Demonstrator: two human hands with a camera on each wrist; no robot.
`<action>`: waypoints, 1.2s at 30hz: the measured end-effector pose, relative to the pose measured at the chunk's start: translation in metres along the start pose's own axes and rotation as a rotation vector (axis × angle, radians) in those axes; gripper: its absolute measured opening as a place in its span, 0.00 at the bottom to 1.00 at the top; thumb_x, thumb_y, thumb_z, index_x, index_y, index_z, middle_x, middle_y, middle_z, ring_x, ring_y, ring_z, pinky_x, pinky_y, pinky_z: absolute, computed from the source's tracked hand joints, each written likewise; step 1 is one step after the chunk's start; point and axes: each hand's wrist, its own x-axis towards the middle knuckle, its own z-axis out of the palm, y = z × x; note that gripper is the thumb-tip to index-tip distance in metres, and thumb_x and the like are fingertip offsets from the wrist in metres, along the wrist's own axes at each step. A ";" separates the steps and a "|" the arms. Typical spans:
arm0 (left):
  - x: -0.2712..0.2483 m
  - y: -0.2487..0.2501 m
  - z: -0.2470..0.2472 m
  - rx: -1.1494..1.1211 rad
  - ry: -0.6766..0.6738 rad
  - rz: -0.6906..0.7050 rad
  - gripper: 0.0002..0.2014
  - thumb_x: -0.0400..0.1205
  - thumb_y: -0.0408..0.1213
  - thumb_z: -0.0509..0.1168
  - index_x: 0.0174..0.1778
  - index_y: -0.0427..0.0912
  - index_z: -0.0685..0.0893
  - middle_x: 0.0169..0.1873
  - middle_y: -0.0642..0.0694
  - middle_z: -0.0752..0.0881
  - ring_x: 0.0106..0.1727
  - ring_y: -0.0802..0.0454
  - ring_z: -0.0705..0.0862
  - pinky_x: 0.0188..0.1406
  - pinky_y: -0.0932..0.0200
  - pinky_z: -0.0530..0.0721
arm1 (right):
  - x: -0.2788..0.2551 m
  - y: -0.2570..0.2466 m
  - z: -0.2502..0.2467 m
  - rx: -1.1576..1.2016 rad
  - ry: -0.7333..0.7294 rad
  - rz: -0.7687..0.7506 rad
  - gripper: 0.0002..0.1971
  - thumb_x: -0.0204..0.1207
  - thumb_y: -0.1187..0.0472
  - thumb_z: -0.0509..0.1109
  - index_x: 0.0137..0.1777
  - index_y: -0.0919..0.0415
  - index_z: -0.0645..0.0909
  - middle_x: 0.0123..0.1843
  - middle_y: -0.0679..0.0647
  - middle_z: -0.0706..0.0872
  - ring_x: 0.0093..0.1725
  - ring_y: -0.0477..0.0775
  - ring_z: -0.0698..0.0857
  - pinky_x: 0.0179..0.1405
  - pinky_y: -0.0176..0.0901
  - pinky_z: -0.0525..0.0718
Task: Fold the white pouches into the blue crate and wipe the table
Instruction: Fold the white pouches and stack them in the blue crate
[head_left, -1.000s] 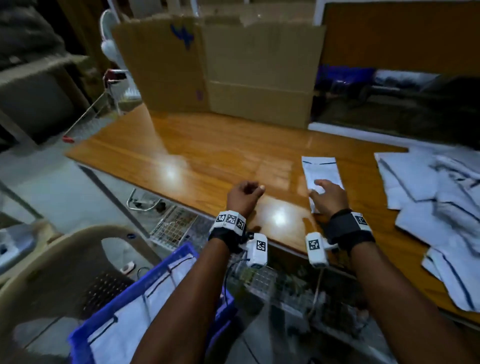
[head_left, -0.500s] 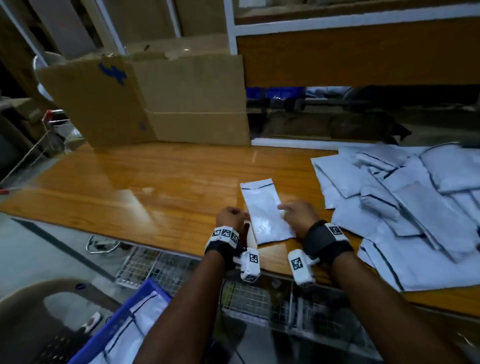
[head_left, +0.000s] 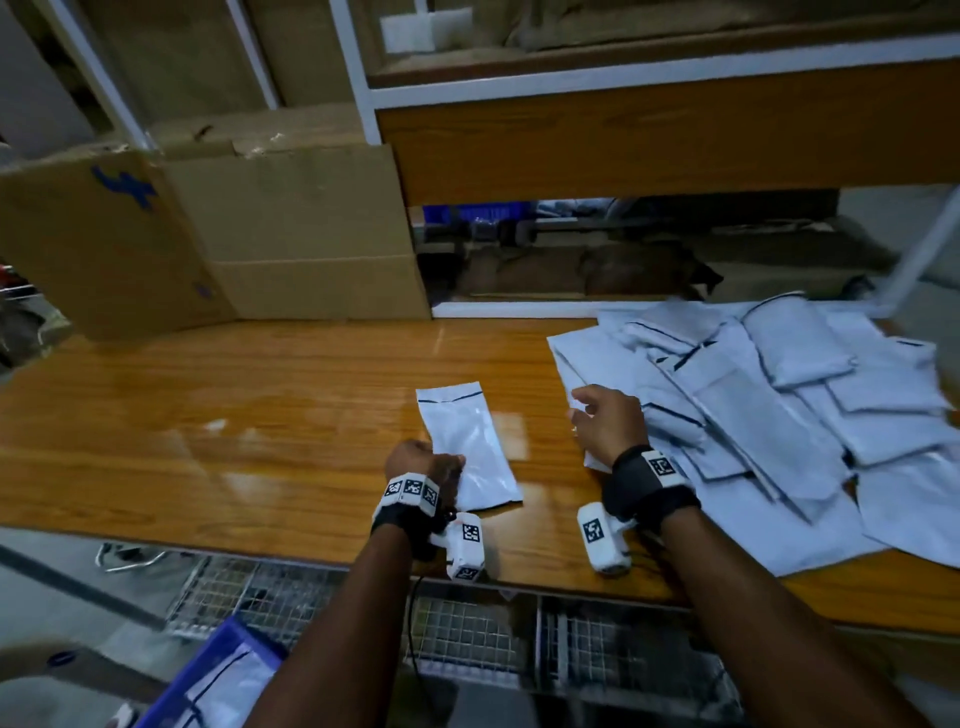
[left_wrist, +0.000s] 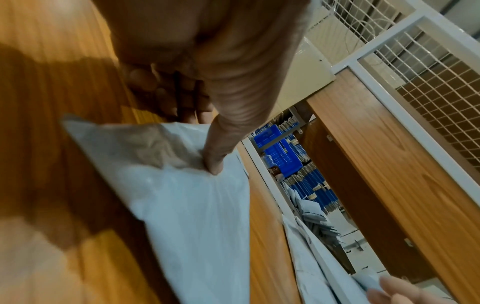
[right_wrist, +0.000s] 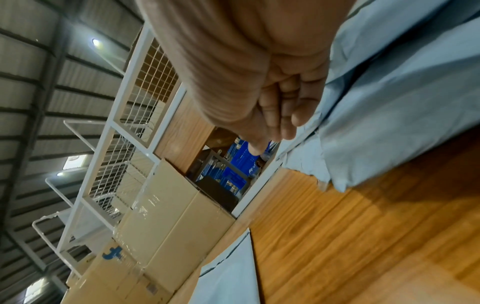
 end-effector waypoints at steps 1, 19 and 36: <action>-0.001 0.003 0.000 -0.019 0.002 0.001 0.19 0.63 0.48 0.81 0.29 0.37 0.83 0.26 0.43 0.84 0.27 0.45 0.81 0.27 0.59 0.80 | -0.001 0.001 -0.005 0.024 0.025 -0.006 0.16 0.76 0.56 0.74 0.64 0.53 0.86 0.60 0.54 0.90 0.55 0.54 0.88 0.55 0.43 0.85; 0.002 0.020 0.020 -0.520 -0.096 -0.081 0.27 0.71 0.24 0.79 0.63 0.40 0.76 0.40 0.33 0.89 0.36 0.41 0.88 0.33 0.51 0.87 | 0.099 0.025 -0.090 -0.257 0.066 0.061 0.31 0.72 0.44 0.71 0.74 0.57 0.77 0.73 0.61 0.80 0.70 0.66 0.79 0.69 0.56 0.79; 0.017 -0.011 0.002 -0.538 0.094 -0.168 0.27 0.63 0.42 0.84 0.57 0.46 0.85 0.42 0.42 0.92 0.43 0.44 0.92 0.46 0.45 0.92 | 0.085 -0.001 -0.063 -0.584 0.082 -0.104 0.19 0.81 0.59 0.57 0.55 0.65 0.88 0.56 0.65 0.89 0.57 0.68 0.86 0.57 0.52 0.82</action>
